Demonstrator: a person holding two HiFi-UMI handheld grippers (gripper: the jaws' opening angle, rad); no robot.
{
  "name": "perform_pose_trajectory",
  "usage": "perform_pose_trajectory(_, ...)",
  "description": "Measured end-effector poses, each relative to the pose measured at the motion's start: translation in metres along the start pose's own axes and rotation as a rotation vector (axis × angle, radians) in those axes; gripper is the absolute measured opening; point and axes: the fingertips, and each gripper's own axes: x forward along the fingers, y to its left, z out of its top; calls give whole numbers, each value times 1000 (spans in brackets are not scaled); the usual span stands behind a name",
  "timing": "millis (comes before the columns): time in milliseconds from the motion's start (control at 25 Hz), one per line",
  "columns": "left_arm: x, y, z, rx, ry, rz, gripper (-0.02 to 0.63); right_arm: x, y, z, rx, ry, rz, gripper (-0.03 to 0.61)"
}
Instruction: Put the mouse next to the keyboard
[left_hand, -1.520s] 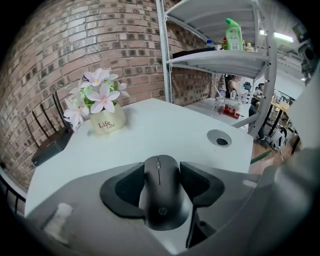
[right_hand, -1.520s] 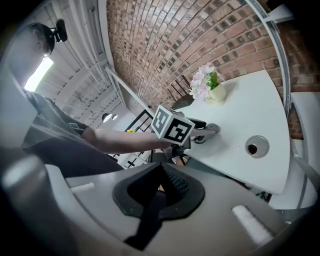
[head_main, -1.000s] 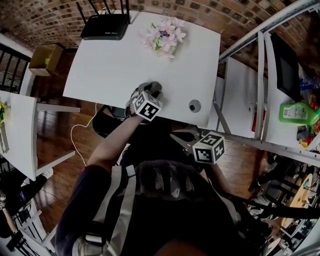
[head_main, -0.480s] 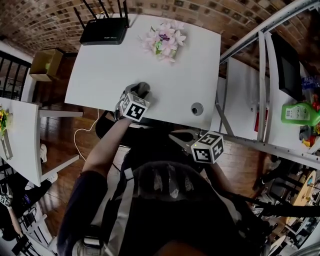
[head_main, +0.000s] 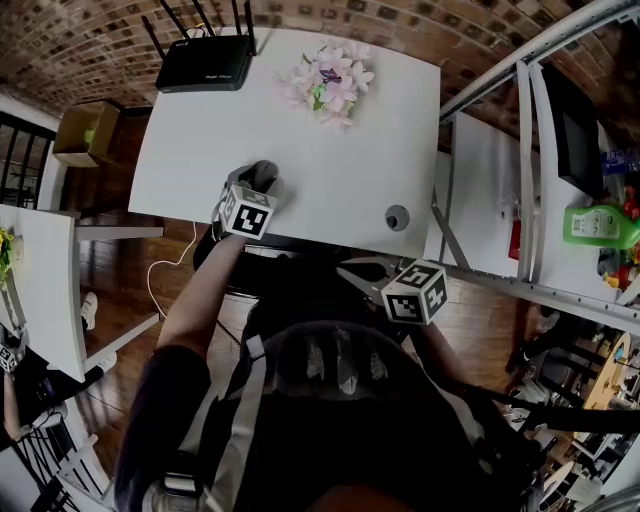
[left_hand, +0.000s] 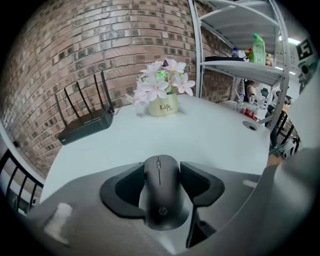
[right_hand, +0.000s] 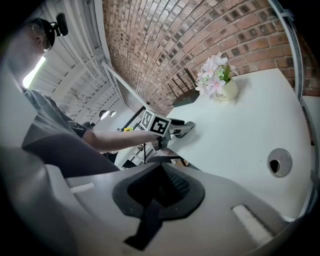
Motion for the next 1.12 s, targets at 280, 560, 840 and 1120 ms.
perform_pose_trajectory(280,-5,22,-14,-19,-9,-1,232,21,13,7,7,-3,-7,3)
perform_pose_trajectory(560,-8,33,-17,-12,-32,-9,232,40,26,10,25,-27,-35,3)
perform_pose_trajectory(840,-14,57,-27,-29,-46,8,232,53,38,7,39,-35,-47,3)
perform_pose_trajectory(1120,-17,68,-40,-69,-19,66,232,40,30,1,64,-52,-25,4)
